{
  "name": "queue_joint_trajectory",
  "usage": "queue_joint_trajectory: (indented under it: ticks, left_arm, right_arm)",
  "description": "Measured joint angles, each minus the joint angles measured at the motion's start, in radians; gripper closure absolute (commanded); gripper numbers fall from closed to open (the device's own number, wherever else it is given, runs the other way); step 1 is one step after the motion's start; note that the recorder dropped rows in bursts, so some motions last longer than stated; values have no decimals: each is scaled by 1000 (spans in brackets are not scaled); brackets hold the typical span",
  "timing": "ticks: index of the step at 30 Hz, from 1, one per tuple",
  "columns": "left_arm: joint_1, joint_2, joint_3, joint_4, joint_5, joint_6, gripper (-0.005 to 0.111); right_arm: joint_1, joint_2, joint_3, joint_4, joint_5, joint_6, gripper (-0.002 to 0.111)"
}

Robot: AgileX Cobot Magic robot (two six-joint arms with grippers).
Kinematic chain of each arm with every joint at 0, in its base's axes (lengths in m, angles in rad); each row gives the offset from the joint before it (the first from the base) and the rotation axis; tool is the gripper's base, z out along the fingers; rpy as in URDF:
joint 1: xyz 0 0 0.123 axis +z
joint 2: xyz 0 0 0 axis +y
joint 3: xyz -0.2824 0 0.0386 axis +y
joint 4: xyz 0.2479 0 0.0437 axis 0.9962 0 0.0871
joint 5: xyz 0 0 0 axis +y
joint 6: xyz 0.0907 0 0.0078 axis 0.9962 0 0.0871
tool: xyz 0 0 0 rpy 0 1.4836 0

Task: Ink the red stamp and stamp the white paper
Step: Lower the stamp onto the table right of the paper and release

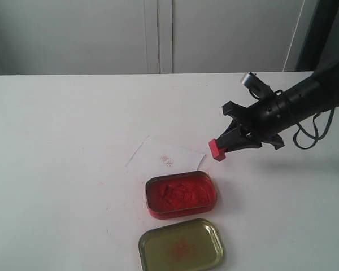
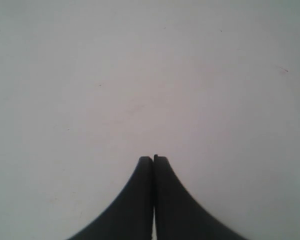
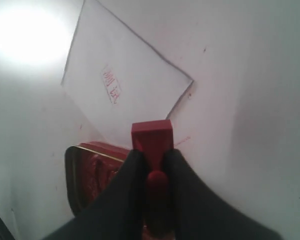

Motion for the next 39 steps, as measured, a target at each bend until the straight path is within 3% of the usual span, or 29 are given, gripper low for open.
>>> queue_joint_trajectory:
  ticks: [16,27,32,39]
  left_arm:
    - [0,0,0,0,0,0,107]
    - [0,0,0,0,0,0,107]
    - [0,0,0,0,0,0,107]
    - [0,0,0,0,0,0,107]
  right_arm:
    - [0,59,1,24,-70,-13,108]
    - [0,61,12,2,-99,-14,88]
    - [0,61,12,-7,-103,-2,66]
    - [-2,61,12,-56,-134,42,63]
